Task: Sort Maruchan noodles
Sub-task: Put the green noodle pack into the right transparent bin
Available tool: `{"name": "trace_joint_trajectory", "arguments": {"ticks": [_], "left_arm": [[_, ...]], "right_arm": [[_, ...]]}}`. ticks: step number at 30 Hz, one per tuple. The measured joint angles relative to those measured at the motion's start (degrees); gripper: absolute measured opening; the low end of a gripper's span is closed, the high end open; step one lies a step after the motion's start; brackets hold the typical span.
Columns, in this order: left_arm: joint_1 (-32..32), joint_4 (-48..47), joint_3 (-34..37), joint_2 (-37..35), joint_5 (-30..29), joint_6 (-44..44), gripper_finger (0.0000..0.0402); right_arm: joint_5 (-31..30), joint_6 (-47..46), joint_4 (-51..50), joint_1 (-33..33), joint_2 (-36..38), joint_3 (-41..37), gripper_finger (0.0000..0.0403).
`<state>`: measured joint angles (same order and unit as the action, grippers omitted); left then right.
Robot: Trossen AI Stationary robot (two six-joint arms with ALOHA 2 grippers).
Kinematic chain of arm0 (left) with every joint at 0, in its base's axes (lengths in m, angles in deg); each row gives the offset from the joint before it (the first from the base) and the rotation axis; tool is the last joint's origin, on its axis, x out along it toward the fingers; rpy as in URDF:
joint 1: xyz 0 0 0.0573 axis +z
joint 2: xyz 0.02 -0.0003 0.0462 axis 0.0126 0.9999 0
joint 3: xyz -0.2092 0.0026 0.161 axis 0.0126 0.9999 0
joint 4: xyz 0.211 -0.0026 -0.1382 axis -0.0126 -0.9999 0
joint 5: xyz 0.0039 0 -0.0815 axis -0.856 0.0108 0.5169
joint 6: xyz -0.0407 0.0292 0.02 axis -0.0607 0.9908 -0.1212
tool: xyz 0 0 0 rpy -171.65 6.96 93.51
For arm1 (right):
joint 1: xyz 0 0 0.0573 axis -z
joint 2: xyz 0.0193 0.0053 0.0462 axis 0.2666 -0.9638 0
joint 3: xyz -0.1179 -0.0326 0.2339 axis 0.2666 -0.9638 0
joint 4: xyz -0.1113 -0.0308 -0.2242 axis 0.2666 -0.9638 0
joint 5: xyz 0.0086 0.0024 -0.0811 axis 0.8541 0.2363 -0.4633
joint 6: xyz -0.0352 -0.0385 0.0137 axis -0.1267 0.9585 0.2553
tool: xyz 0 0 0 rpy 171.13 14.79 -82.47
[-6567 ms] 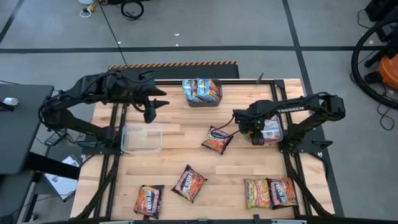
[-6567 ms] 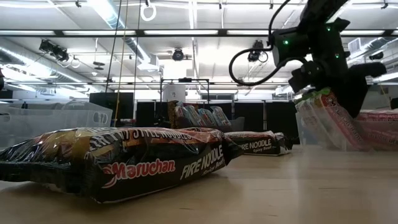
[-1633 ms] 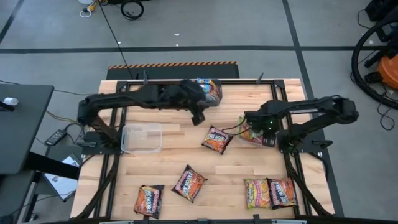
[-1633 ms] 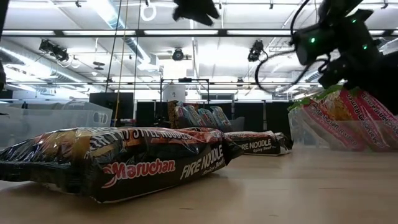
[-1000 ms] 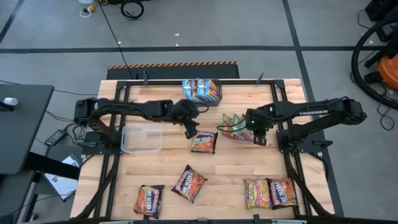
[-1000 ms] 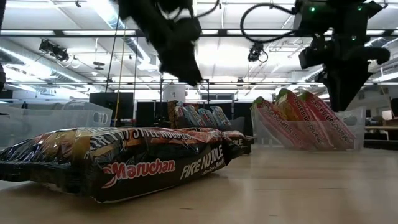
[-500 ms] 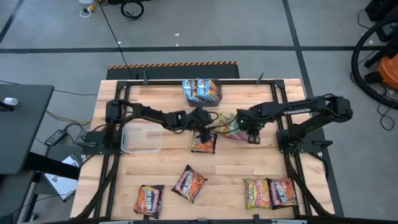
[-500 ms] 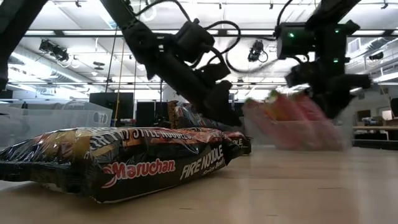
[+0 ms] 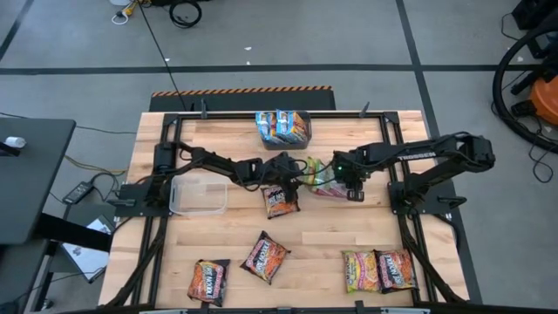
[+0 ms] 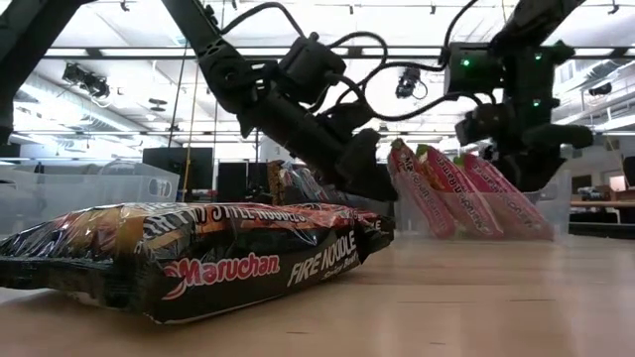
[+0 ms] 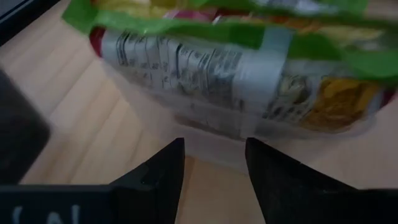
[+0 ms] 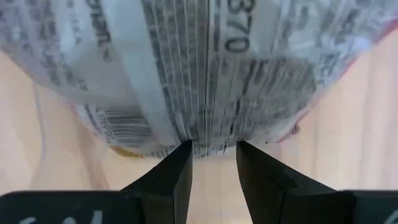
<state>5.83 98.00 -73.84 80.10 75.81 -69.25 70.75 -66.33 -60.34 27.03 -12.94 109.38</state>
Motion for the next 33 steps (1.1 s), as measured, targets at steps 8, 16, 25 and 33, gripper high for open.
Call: {"name": "trace_joint_trajectory", "arguments": {"ticks": [8,16,25,33], "left_arm": [[-1.9,-1.2,-2.5,0.0,0.6,0.2,0.0178],[-2.5,-7.2,-4.0,-0.6,0.5,0.2,0.0178],[-0.9,-20.9,-4.0,-8.0,-0.5,1.9,0.0178],[-1.1,-35.3,-4.0,-21.0,-0.7,-1.5,0.0178]], "right_arm": [[5.0,-0.1,7.5,-0.3,-0.8,0.2,0.013],[4.2,0.0,-0.5,-1.7,3.8,2.4,0.013],[5.8,-4.7,-12.4,-8.1,10.7,10.0,0.013],[10.1,-25.4,-9.5,-28.8,11.0,13.2,0.013]]}}
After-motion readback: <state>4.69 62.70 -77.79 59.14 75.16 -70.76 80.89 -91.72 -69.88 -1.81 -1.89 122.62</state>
